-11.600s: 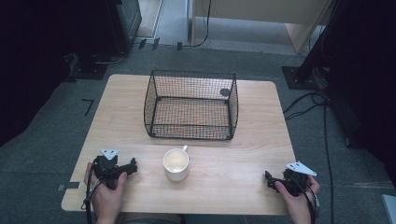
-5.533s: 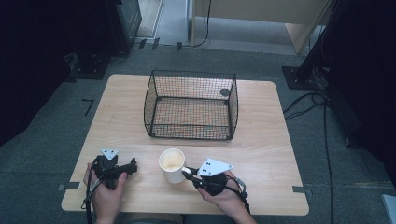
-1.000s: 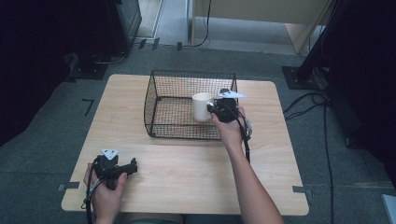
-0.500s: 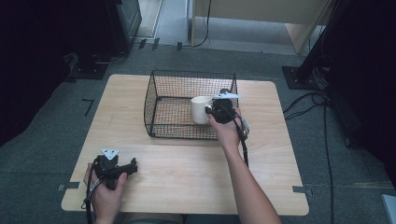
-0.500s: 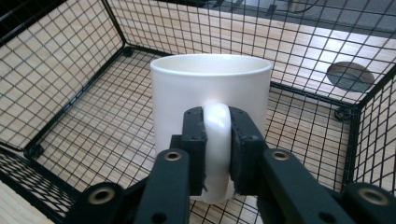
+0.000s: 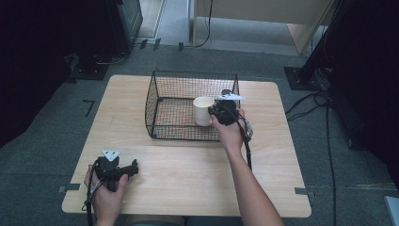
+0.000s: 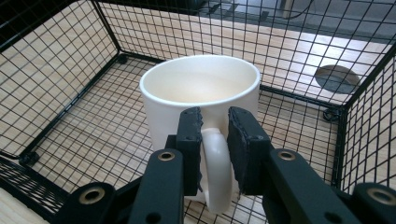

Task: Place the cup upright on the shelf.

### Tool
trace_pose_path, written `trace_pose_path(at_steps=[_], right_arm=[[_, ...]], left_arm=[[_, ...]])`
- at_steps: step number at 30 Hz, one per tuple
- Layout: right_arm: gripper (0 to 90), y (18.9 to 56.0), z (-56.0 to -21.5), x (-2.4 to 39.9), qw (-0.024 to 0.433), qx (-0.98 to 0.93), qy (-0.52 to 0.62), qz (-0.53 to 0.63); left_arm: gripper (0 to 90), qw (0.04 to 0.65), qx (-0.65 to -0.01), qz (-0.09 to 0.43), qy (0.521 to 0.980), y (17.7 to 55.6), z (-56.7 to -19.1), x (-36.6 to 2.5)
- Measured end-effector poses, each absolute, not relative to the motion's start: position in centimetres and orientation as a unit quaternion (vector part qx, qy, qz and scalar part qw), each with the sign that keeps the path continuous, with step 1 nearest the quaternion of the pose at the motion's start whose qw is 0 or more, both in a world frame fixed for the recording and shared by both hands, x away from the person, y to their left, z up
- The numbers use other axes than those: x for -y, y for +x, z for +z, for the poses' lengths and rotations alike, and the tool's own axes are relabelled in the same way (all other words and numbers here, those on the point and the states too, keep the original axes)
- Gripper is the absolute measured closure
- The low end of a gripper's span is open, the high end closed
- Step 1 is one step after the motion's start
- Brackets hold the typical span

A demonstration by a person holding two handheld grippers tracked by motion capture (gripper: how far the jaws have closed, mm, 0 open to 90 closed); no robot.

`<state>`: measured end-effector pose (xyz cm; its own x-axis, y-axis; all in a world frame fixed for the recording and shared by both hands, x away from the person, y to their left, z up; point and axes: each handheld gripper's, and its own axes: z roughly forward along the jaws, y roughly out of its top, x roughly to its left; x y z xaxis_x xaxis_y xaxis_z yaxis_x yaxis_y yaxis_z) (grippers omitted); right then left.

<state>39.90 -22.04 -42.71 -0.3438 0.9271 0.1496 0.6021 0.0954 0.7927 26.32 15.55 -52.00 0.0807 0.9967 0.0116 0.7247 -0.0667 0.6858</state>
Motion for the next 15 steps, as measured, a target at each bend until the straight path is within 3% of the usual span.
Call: trace_pose_path(at_steps=[15], right_arm=[[78.4, 39.59, -42.77, 22.14, 0.201, -0.712, 0.533, 0.410]], left_arm=[[0.0, 0.268, -0.628, 0.254, 0.685, 26.30, -51.99, -15.51]])
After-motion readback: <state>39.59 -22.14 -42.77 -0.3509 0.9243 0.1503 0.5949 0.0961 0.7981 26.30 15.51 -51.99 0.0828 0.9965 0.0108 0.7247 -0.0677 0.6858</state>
